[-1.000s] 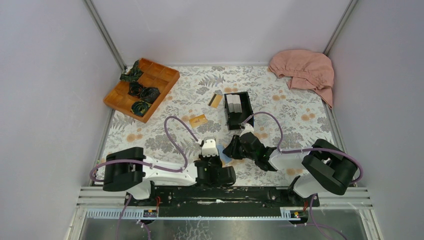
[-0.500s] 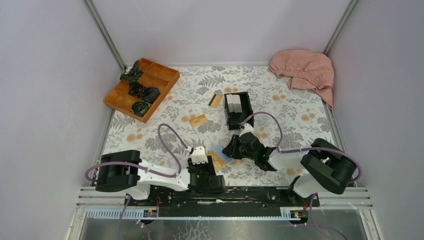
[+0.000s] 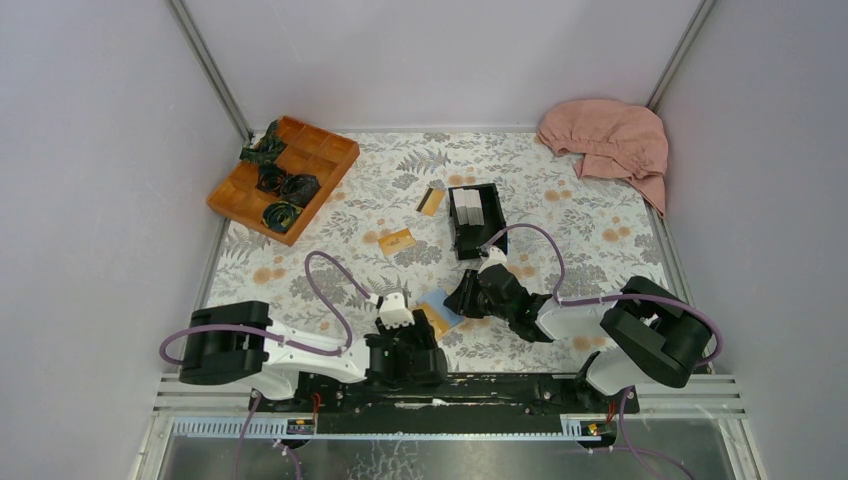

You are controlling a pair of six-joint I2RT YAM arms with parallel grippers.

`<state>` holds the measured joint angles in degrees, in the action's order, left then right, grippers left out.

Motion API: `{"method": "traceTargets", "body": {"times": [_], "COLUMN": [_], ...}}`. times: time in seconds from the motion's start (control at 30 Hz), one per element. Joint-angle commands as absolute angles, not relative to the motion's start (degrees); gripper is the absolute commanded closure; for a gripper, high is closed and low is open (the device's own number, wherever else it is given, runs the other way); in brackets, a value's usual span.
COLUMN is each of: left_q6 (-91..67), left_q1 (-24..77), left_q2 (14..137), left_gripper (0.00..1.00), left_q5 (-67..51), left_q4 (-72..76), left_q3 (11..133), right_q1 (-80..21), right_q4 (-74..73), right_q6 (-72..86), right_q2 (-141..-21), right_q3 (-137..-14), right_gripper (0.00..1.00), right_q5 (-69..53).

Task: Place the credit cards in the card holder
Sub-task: Insert the credit card into the card holder.

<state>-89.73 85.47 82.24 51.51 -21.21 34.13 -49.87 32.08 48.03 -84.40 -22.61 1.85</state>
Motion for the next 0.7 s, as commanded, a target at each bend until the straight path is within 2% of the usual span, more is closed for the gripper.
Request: {"method": "traceTargets", "body": {"times": [0.0, 0.67], "left_q6": [-88.7, -90.0], "left_q1": [85.4, 83.0], "left_q2": [83.5, 89.5], "left_gripper": [0.37, 0.31], "left_q5": [52.4, 49.4], "left_q4": [-17.6, -11.4], "left_q3": [35.4, 35.3], "right_q1": [-49.7, -49.7], "right_q4": [29.6, 28.6], "right_q6": [47.6, 47.2], "right_q2": [-85.2, -83.8], "right_q3": [-22.2, -22.2], "right_gripper": [0.69, 0.69], "right_q5": [1.8, 1.8]}}
